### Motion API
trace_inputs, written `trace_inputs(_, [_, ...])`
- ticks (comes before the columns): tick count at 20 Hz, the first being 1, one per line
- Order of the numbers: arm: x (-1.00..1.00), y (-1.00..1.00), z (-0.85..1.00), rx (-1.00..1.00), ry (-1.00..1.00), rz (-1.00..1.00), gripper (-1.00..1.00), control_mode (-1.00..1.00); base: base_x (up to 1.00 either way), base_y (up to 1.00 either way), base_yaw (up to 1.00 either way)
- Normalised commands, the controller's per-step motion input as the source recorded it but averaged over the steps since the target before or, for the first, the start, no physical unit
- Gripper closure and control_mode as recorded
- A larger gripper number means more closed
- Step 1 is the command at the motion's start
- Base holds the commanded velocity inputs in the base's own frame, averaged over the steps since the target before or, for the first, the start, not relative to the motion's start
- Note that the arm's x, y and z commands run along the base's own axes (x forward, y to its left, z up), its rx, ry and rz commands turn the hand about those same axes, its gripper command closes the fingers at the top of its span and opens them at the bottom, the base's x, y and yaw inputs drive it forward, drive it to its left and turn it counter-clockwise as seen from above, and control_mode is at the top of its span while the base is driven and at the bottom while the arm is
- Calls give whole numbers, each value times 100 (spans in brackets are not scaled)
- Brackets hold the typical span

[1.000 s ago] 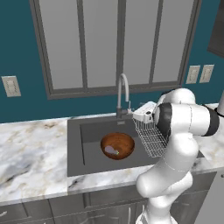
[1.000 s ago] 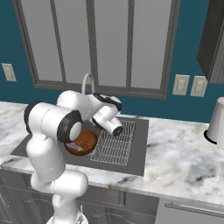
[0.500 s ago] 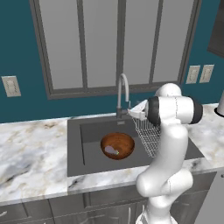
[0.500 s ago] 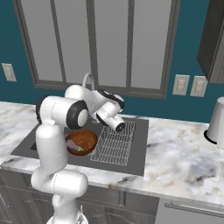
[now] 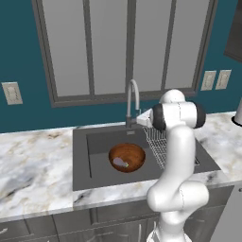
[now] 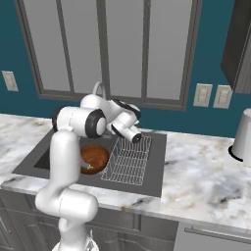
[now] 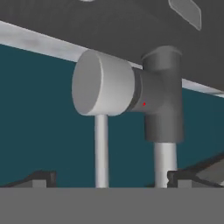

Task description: Pick the eggplant from the cabinet and place it in the bowl. Then pick the bowl and place it in the sink. Then turn on the sink facuet.

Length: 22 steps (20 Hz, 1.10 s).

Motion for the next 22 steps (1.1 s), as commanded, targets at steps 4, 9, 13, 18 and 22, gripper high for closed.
trace_inputs(4, [63, 0, -24, 0, 7, 0, -100, -100, 0, 0, 0])
trace_inputs(9, [56, 0, -22, 0, 6, 0, -100, -100, 0, 0, 0])
trace_inputs(13, [49, 0, -20, 0, 4, 0, -100, -100, 0, 0, 0])
trace_inputs(18, [16, -1, -15, 0, 1, 0, 100, -100, 0, 0, 0])
trace_inputs(22, [1, -33, -12, 0, 4, -2, 100, -100, 0, 0, 0])
